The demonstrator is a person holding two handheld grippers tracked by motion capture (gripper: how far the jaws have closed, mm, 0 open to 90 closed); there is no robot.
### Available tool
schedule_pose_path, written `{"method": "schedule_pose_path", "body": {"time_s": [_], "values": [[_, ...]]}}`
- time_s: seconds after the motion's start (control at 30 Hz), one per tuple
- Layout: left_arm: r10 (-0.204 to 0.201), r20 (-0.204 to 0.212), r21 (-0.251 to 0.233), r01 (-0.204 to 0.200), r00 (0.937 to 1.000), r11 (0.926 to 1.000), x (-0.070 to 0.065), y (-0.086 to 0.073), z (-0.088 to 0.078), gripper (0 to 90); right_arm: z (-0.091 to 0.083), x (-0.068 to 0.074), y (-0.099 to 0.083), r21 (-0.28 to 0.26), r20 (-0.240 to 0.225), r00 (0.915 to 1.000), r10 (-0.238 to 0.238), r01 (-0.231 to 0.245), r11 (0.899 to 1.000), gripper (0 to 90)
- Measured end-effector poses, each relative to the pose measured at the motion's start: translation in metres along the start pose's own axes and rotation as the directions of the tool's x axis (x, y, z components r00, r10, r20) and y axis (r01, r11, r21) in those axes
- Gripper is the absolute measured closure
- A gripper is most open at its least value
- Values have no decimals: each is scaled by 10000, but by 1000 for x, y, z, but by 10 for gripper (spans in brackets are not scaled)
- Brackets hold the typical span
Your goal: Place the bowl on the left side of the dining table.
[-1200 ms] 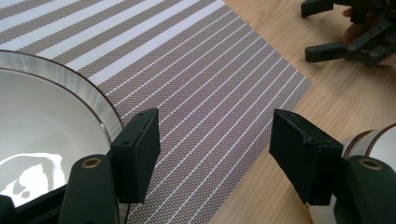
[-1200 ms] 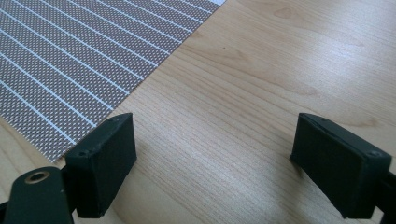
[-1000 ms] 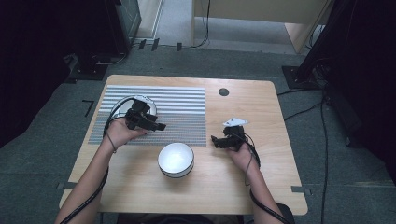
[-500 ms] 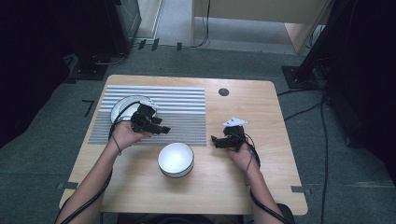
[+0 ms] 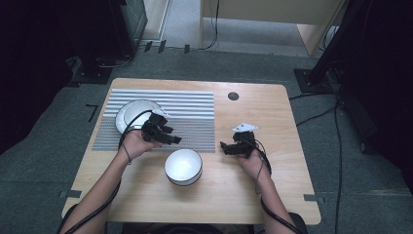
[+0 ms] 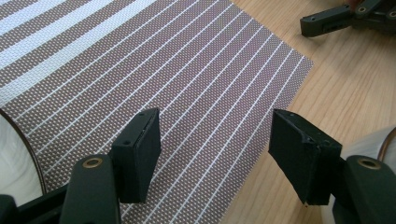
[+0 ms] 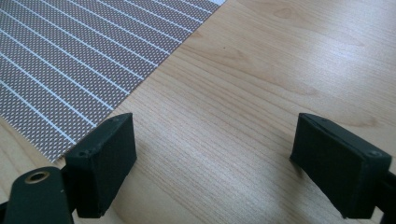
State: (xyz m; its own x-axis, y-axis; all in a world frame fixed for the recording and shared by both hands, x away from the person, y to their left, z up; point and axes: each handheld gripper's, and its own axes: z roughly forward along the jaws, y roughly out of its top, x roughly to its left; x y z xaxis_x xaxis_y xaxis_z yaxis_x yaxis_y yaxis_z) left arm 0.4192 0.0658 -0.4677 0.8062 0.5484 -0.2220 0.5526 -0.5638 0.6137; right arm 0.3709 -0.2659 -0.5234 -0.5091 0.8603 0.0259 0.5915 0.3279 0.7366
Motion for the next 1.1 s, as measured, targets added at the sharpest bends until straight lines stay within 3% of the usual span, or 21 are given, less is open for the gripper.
{"method": "schedule_pose_path", "body": {"time_s": [0.73, 0.87, 0.97, 1.1], "values": [[386, -317, 385, -374, 9987, 9986, -4, -11, 28, 337, 0, 0, 0, 1, 1, 10000, 0, 0, 10000, 130], [399, -328, 59, -397, 9987, 9992, -4, -13, 31, 329, 0, 0, 0, 2, -1, 10000, -1, 1, 10000, 130], [670, -420, 38, -669, 9969, 9978, -7, -14, 33, 310, 0, 0, 0, 2, -1, 10000, 0, 0, 10000, 130], [702, -347, -37, -703, 9969, 9975, -7, -16, 33, 288, 0, 0, 0, 1, 0, 10000, -4, 4, 10000, 130]]}}
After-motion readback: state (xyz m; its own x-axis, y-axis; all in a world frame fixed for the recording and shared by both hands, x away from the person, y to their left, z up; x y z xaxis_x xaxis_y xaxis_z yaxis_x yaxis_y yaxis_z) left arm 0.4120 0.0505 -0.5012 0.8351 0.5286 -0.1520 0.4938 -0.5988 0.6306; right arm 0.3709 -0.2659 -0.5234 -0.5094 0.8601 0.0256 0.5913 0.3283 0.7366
